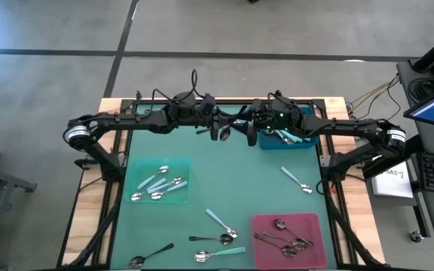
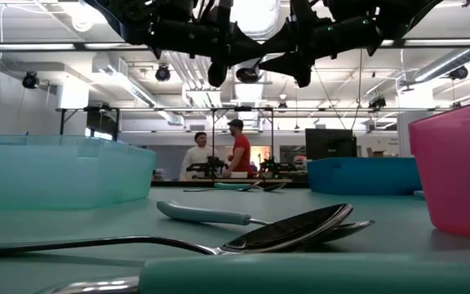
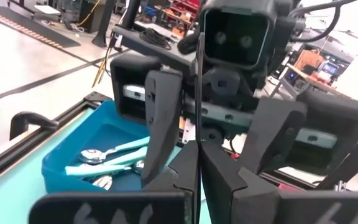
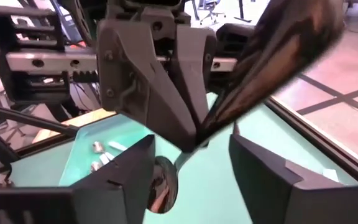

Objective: Sort silverware by color (type)
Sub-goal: Put the black spoon into the red bin

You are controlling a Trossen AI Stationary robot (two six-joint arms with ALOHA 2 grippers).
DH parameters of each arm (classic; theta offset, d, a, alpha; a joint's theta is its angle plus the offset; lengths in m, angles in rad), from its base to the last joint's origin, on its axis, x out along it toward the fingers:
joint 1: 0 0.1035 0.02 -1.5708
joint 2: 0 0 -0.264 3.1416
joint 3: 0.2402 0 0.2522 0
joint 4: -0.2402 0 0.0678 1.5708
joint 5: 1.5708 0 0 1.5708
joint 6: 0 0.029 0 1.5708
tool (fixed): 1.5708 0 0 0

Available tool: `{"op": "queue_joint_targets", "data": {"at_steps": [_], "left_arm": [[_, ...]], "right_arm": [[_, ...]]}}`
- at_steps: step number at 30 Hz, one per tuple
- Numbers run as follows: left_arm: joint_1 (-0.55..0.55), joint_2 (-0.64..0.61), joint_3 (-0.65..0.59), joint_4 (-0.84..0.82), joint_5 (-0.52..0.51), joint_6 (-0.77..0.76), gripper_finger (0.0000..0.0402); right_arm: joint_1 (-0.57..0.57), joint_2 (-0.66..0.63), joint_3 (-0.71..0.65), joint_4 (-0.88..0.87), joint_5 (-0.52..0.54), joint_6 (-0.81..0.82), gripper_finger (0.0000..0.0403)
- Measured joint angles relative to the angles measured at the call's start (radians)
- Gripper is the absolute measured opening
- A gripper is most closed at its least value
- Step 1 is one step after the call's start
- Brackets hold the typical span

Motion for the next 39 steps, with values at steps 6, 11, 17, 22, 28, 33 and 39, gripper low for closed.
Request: {"op": "queue_joint_targets", "data": {"at_steps": [6, 11, 17, 22, 28, 33, 39], "left_arm": [[-0.001, 0.0, 0.0, 0.024, 0.0, -0.001, 0.0], [-0.001, 0.0, 0.0, 0.025, 0.0, -0.003, 0.0], [-0.002, -0.003, 0.0, 0.022, 0.001, -0.004, 0.0001], [0.007, -0.023, 0.0, -0.017, 0.003, 0.008, 0.0017], [0.029, -0.056, 0.0, -0.168, 0.003, 0.076, 0.0051], [0.041, -0.074, 0.0, -0.36, 0.001, 0.143, 0.0068], [0.05, -0.083, 0.0, -0.536, -0.006, 0.232, 0.0073]], "right_arm": [[0.0, 0.0, 0.0, 0.0, 0.001, -0.026, 0.0091], [0.0, 0.0, 0.0, -0.001, -0.004, -0.059, 0.0016], [0.0, -0.001, 0.0, -0.003, -0.004, -0.059, 0.0009], [-0.017, -0.032, 0.009, -0.086, 0.0, -0.07, 0.0008], [-0.022, -0.107, 0.096, -0.416, 0.006, -0.087, 0.0008], [0.028, -0.127, 0.167, -0.785, -0.007, -0.001, 0.0008], [0.184, -0.13, 0.195, -0.96, -0.185, 0.198, 0.0008]]}}
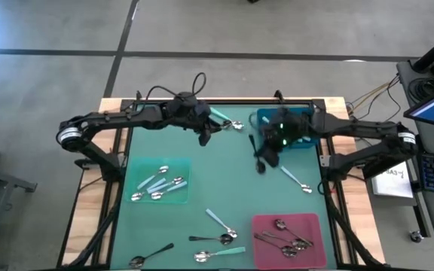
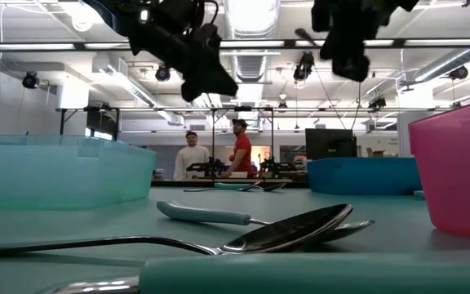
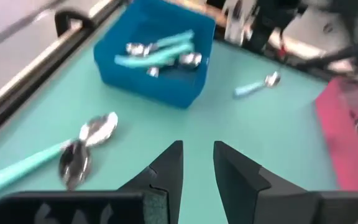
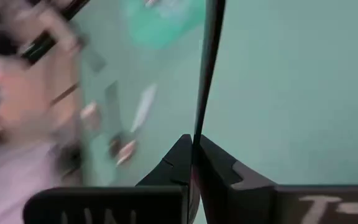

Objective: Sort silverware by color (type)
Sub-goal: Put the black spoon into the red bin

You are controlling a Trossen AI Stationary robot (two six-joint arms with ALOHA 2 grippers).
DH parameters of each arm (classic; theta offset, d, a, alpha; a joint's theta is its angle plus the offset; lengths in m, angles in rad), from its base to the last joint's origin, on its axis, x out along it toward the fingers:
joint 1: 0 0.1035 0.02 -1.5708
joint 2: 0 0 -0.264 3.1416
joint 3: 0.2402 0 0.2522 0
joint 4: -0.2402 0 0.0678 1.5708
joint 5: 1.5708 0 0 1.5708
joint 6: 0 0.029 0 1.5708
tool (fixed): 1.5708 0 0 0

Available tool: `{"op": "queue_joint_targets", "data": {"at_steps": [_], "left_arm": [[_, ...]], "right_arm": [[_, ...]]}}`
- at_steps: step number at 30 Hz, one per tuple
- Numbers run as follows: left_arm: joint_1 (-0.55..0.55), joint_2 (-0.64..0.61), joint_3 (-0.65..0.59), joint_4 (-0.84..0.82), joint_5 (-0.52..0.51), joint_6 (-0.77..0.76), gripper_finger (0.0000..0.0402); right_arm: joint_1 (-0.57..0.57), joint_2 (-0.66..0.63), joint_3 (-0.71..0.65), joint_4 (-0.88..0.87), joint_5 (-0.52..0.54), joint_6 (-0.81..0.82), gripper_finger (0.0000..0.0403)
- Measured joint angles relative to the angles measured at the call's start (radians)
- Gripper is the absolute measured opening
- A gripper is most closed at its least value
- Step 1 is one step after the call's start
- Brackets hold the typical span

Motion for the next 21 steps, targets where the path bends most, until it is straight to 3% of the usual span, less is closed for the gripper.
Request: {"op": "queue_joint_targets", "data": {"at_steps": [4, 14, 21], "left_arm": [[0.015, -0.006, 0.0, -0.08, -0.002, 0.046, 0.0073], [0.089, -0.017, 0.0, -0.191, -0.004, 0.083, 0.0073], [0.108, -0.027, 0.0, -0.259, -0.002, 0.074, 0.0073]], "right_arm": [[0.159, 0.0, -0.002, -0.016, -0.062, 0.12, 0.0008], [0.57, 0.068, -0.046, -0.014, -0.053, 0.389, 0.0008], [0.703, 0.182, -0.047, 0.007, 0.007, 0.58, 0.0009]]}}
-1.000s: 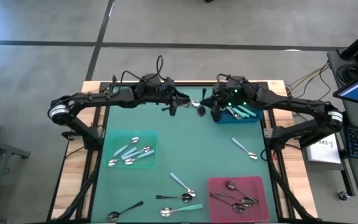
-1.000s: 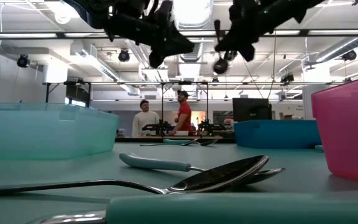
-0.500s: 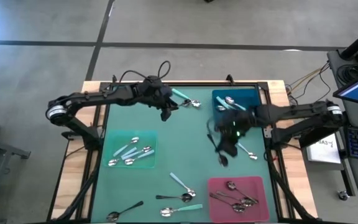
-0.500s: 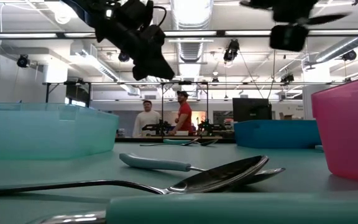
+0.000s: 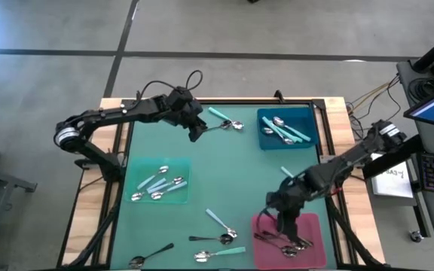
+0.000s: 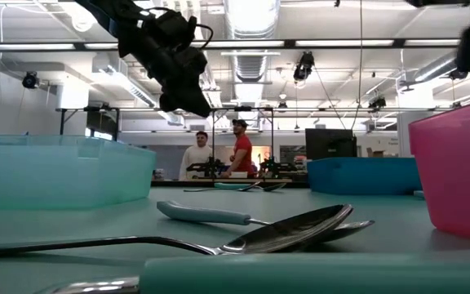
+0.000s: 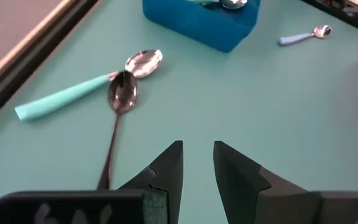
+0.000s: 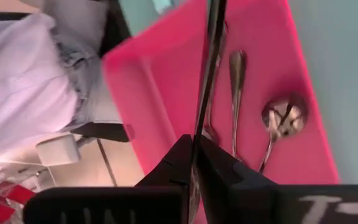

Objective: Sort silverware by color (type)
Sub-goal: Put the black spoon into the red bin, then put the blue spoon into the green bin

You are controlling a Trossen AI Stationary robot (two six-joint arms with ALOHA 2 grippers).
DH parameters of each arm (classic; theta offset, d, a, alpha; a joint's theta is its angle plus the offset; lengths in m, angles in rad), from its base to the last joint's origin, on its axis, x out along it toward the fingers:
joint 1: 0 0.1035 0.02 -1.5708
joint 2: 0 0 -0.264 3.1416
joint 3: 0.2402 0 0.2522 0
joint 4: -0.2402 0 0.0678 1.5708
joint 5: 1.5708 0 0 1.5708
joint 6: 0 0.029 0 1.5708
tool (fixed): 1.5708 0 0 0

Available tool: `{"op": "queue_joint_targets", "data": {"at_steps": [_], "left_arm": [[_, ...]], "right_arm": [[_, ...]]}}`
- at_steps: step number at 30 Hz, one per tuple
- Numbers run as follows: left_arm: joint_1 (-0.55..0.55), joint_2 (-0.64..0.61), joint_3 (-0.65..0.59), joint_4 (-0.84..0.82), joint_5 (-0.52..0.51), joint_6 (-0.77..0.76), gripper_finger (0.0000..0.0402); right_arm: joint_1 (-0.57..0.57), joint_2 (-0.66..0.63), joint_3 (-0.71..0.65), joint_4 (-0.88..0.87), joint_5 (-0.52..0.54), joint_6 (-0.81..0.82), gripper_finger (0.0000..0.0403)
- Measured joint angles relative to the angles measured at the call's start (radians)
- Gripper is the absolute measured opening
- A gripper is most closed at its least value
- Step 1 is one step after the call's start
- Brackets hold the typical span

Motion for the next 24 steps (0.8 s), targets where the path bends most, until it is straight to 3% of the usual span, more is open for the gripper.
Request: {"op": "queue_joint_targets", "data": {"at_steps": [5, 14, 21, 24], "left_arm": [[-0.001, -0.011, 0.0, -0.033, 0.0, -0.03, 0.0073], [-0.001, -0.082, 0.0, -0.142, 0.002, -0.043, 0.0073], [-0.031, -0.185, -0.011, -0.382, -0.006, -0.041, 0.0073], [-0.043, -0.22, -0.023, -0.408, -0.128, -0.044, 0.0073]], "right_arm": [[0.053, 0.049, 0.0, 0.008, -0.041, 0.104, 0.0025], [0.075, 0.038, 0.0, 0.005, -0.055, 0.126, 0.0088], [0.045, 0.007, 0.0, -0.107, -0.016, 0.001, 0.0104], [0.005, -0.01, -0.001, -0.19, 0.031, -0.085, 0.01]]}}
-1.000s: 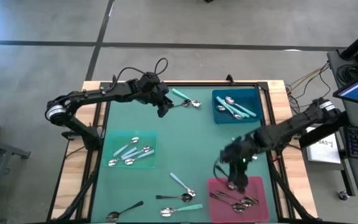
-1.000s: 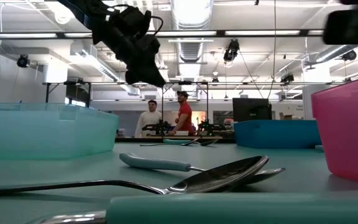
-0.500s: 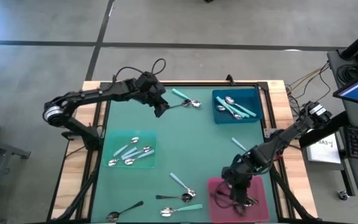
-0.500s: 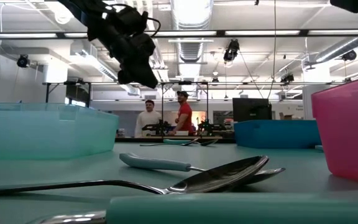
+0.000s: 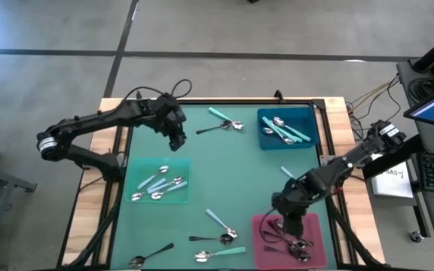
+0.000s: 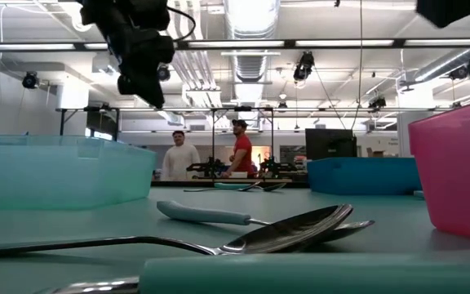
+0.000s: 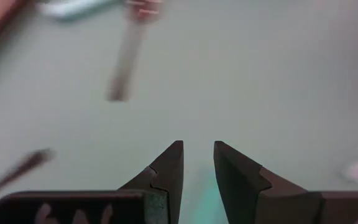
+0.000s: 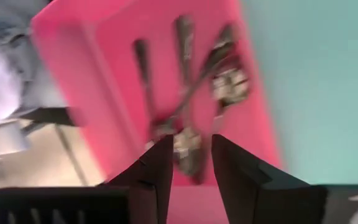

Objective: Sort silverware by color (type)
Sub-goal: Put the blue spoon into the green bin

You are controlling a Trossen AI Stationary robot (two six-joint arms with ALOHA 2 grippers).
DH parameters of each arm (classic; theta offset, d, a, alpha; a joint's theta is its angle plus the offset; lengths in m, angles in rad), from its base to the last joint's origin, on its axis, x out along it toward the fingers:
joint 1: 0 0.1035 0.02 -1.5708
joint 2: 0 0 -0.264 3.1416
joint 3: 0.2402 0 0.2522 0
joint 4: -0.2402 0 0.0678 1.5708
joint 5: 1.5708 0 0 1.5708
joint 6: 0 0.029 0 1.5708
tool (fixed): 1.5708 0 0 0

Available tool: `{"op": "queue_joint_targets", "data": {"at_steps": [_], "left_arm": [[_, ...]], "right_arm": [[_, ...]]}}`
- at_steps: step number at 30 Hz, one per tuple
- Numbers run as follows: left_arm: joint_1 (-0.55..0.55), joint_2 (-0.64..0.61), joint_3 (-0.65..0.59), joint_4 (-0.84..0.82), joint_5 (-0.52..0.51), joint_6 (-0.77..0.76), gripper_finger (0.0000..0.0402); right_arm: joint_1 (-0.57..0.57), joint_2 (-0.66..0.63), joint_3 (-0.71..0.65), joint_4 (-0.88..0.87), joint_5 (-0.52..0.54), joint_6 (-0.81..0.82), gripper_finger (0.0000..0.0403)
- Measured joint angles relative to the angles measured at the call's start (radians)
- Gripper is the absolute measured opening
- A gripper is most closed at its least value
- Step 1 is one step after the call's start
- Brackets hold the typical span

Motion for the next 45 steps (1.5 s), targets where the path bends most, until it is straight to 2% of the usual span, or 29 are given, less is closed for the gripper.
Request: {"op": "queue_joint_targets", "data": {"at_steps": [2, 4, 6, 10, 12, 18, 25, 31, 39, 45], "left_arm": [[0.001, -0.011, -0.003, -0.019, -0.12, -0.02, 0.0073], [0.003, -0.01, -0.003, -0.038, -0.188, -0.036, 0.0073], [0.002, 0.001, -0.004, -0.056, -0.196, -0.043, 0.0073], [-0.008, 0.033, -0.005, -0.058, -0.187, -0.049, 0.0073], [-0.013, 0.051, -0.007, -0.057, -0.187, -0.049, 0.0073], [-0.022, 0.082, -0.011, -0.043, -0.184, -0.022, 0.0073], [-0.024, 0.083, -0.011, -0.022, -0.184, 0.023, 0.0073], [-0.023, 0.082, -0.011, -0.003, -0.185, 0.054, 0.0073], [-0.023, 0.082, -0.011, 0.067, -0.185, 0.077, 0.0073], [-0.023, 0.082, -0.011, 0.094, -0.185, 0.067, 0.0073]], "right_arm": [[-0.032, -0.014, 0.0, -0.04, 0.041, -0.058, 0.0098], [-0.068, -0.029, 0.0, -0.078, 0.079, -0.109, 0.0098], [-0.102, -0.038, 0.0, -0.124, 0.134, -0.149, 0.01], [-0.164, -0.046, 0.0, -0.245, 0.316, -0.172, 0.0105], [-0.2, -0.045, -0.008, -0.292, 0.362, -0.161, 0.0107], [-0.35, -0.044, -0.1, -0.29, 0.341, -0.169, 0.0108], [-0.506, -0.043, -0.236, -0.199, 0.23, -0.257, 0.011], [-0.595, -0.043, -0.296, -0.129, 0.231, -0.317, 0.0117], [-0.679, -0.043, -0.396, -0.035, 0.23, -0.354, 0.0125], [-0.686, -0.045, -0.45, 0.021, 0.231, -0.343, 0.0121]]}}
